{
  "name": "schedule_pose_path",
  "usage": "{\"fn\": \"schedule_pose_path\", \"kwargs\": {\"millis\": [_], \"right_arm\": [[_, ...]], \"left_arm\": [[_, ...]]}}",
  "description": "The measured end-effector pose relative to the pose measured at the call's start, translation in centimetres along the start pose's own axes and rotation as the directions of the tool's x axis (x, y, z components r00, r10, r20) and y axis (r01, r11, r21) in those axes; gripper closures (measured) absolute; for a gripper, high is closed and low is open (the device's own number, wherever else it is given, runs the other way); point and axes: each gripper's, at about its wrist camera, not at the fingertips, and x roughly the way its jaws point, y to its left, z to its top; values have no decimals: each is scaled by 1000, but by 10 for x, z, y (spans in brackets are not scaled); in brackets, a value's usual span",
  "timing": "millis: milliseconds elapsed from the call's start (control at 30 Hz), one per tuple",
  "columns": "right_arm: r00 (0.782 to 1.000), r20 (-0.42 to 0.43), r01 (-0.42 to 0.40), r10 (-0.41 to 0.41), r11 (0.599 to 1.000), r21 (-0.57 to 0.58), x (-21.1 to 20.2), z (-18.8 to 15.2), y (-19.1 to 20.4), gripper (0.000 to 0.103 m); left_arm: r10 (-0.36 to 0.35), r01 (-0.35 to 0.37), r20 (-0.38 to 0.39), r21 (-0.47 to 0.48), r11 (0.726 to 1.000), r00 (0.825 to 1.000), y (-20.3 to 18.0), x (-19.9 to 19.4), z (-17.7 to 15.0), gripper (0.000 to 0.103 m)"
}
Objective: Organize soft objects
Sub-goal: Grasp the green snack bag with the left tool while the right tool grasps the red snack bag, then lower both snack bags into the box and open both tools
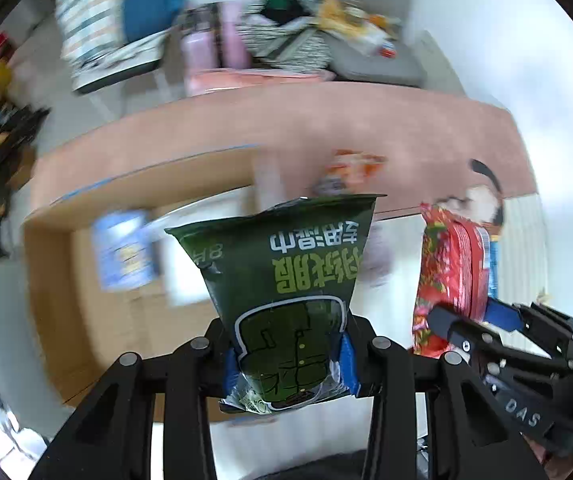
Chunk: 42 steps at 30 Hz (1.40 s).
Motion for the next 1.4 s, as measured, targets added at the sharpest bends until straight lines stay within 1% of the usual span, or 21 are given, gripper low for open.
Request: {"fn": "schedule_pose_path", "kwargs": {"millis": [67,133,167,233,333,400,533,600,700,933,967,1033,1067,1100,1133,1167,1233,1267,1333,1367,1400], "right_arm": [[1000,-15,-26,25,998,-49,8,-12,54,55],[999,-37,-37,34,995,-87,22,-22,99,55],[998,-53,-36,30,994,-105,33,-25,118,55],[996,-85,-20,10,992,-124,53,-30,147,55],[990,-133,30,-50,989,-147,89,-39,175,55],[982,-175,51,-77,988,-147,113,-41,184,55],[967,-217,103,-132,985,-141,146,-42,185,55],[959,-241,116,-148,983,-140,159,-42,187,55],[945,-277,141,-175,980,-139,175,-42,189,55],[920,-334,171,-205,977,-129,200,-38,190,54],[915,-341,176,-214,975,-138,203,-37,190,54],[906,-355,184,-230,970,-160,208,-31,197,51],[904,-358,182,-232,969,-168,207,-30,198,46],[906,-361,173,-223,971,-167,205,-29,198,44],[906,-363,165,-216,972,-167,204,-26,202,38],[910,-360,155,-206,974,-166,200,-25,204,30],[921,-322,165,-219,969,-186,184,-26,212,21],[925,-301,177,-231,965,-194,178,-24,214,20],[933,-270,187,-237,962,-198,164,-21,215,18],[937,-260,187,-234,963,-195,158,-19,216,10],[943,-241,187,-228,965,-184,150,-17,215,6]], "left_arm": [[35,-35,3,-46,998,999,48,-6,-6,67],[72,-72,-2,-81,994,997,80,-3,-12,67],[91,-91,-9,-108,990,996,104,0,-12,67],[111,-115,-37,-133,984,993,137,11,-12,67],[103,-117,-87,-179,977,991,179,37,-4,67],[105,-124,-107,-199,972,989,195,51,3,67],[109,-137,-149,-192,972,983,216,79,18,67],[100,-134,-175,-190,973,979,227,88,19,67],[67,-109,-220,-182,977,973,230,110,27,67],[72,-126,-285,-173,977,956,235,139,35,64],[64,-122,-294,-180,976,954,235,140,36,64],[22,-88,-287,-217,972,958,238,136,36,63],[2,-68,-278,-228,971,961,239,133,36,61],[-4,-61,-269,-233,971,963,239,127,36,54],[-11,-51,-253,-235,971,967,238,120,35,44],[-13,-43,-236,-231,972,972,236,112,34,40],[-7,-39,-208,-218,975,978,232,96,31,28],[-8,-35,-195,-216,976,981,232,89,29,26],[8,-40,-157,-203,978,988,228,70,20,12],[14,-42,-142,-197,980,990,225,64,17,9],[21,-45,-123,-191,981,992,223,54,12,4]]}}
